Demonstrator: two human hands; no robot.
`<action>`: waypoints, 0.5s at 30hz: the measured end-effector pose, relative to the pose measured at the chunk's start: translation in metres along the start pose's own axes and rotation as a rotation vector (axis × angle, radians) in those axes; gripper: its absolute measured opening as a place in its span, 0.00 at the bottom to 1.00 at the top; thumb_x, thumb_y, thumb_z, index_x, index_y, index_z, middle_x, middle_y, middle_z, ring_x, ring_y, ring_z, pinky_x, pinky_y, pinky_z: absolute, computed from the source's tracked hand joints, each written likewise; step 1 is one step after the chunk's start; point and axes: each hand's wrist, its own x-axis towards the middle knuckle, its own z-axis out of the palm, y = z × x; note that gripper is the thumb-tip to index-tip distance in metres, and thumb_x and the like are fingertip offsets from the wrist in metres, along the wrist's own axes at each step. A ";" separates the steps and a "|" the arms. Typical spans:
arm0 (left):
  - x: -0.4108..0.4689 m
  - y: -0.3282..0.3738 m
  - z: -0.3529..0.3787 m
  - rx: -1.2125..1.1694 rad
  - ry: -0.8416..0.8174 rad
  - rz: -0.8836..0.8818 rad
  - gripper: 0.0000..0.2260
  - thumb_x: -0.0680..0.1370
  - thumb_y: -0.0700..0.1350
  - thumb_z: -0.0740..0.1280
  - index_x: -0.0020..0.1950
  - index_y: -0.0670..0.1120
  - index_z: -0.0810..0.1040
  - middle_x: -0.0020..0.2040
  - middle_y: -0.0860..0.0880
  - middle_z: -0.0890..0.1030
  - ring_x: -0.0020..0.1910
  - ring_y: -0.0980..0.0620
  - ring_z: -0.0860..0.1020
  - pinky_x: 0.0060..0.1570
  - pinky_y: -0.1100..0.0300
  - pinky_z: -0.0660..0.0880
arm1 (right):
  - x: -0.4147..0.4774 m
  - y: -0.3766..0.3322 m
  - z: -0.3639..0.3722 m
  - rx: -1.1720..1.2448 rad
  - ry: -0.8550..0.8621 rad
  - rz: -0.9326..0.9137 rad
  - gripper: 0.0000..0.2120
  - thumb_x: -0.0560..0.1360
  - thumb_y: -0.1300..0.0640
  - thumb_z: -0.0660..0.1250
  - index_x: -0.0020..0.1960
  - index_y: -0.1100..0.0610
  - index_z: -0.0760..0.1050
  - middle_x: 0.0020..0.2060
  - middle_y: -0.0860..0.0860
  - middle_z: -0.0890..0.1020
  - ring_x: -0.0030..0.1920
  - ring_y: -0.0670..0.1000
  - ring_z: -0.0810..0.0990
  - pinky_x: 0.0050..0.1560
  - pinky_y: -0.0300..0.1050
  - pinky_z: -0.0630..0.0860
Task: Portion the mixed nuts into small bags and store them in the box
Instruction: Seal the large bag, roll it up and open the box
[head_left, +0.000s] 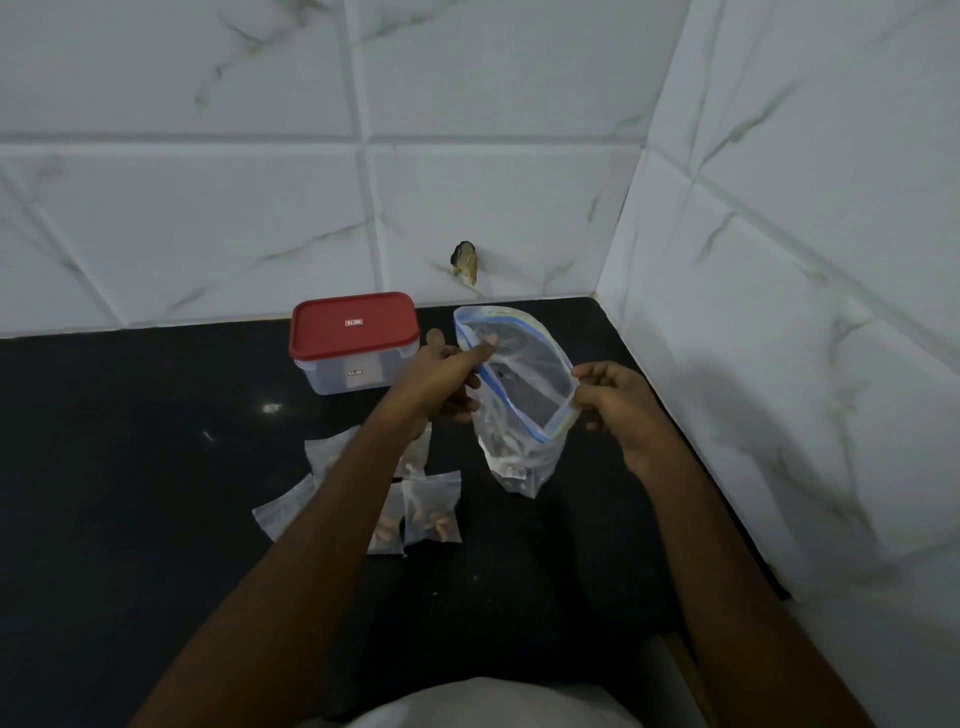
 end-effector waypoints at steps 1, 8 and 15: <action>0.003 0.000 -0.001 0.005 0.041 0.000 0.23 0.76 0.63 0.66 0.56 0.44 0.75 0.47 0.42 0.81 0.35 0.50 0.81 0.30 0.61 0.77 | 0.003 -0.002 -0.002 -0.052 -0.005 -0.008 0.09 0.73 0.67 0.67 0.48 0.54 0.77 0.40 0.50 0.79 0.39 0.48 0.76 0.37 0.41 0.72; 0.014 0.018 -0.004 -0.031 0.035 0.028 0.09 0.79 0.48 0.68 0.50 0.42 0.78 0.41 0.45 0.79 0.33 0.52 0.79 0.32 0.60 0.79 | 0.047 -0.022 0.007 -0.187 0.052 -0.054 0.13 0.75 0.50 0.72 0.55 0.55 0.77 0.48 0.49 0.82 0.48 0.48 0.80 0.45 0.43 0.76; 0.020 0.030 -0.027 0.056 0.022 0.020 0.16 0.77 0.56 0.69 0.51 0.42 0.79 0.42 0.43 0.82 0.35 0.50 0.81 0.30 0.59 0.78 | 0.053 -0.046 0.002 -0.301 -0.140 -0.144 0.07 0.73 0.66 0.67 0.45 0.57 0.81 0.42 0.55 0.84 0.41 0.53 0.80 0.44 0.50 0.78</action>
